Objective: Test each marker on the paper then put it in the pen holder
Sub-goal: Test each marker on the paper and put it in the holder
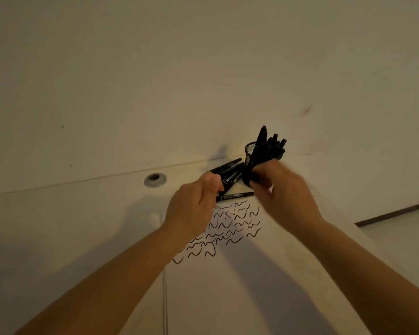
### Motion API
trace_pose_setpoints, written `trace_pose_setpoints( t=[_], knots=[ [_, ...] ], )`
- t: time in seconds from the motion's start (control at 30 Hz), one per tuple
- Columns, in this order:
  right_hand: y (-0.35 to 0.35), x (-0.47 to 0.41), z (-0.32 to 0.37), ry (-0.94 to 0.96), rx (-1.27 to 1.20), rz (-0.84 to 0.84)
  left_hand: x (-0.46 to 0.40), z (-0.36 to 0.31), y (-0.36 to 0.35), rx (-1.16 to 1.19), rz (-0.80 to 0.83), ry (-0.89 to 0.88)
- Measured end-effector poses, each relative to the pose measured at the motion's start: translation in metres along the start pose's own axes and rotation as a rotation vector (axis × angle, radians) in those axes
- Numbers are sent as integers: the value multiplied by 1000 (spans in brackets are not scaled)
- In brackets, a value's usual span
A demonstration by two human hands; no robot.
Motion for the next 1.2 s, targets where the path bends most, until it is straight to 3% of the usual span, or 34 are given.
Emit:
trace_pose_setpoints(
  t=[0.1,0.2,0.47,1.0,1.13,1.2],
  knots=[
    [28,-26,-48,-296,-293,-180,-30,30,-10,-280,159,85],
    [49,-49,-64,-318,-428,-300,-44,52,-25,-417,268,94],
    [34,-87,-60,-172,-125,-214,-60,67,-53,-610,342,6],
    [-59,-86,-70,-140,339,28,-56,88,-62,-448,308,105],
    [-64,-85,-76,-152,352,63,-55,86,-58,-461,259,90],
    [-55,-83,-73,-166,302,2,-54,86,-52,-456,220,89]
  ],
)
Point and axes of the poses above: each hand's wrist, its own x-axis away from the middle knuckle, its own y-axis out of the back of the hand, z = x × y, the point moved 9 cm from there along -x, towards the middle knuckle, and after that the axes turned 7 degrees about x, right-handed, at the moved point
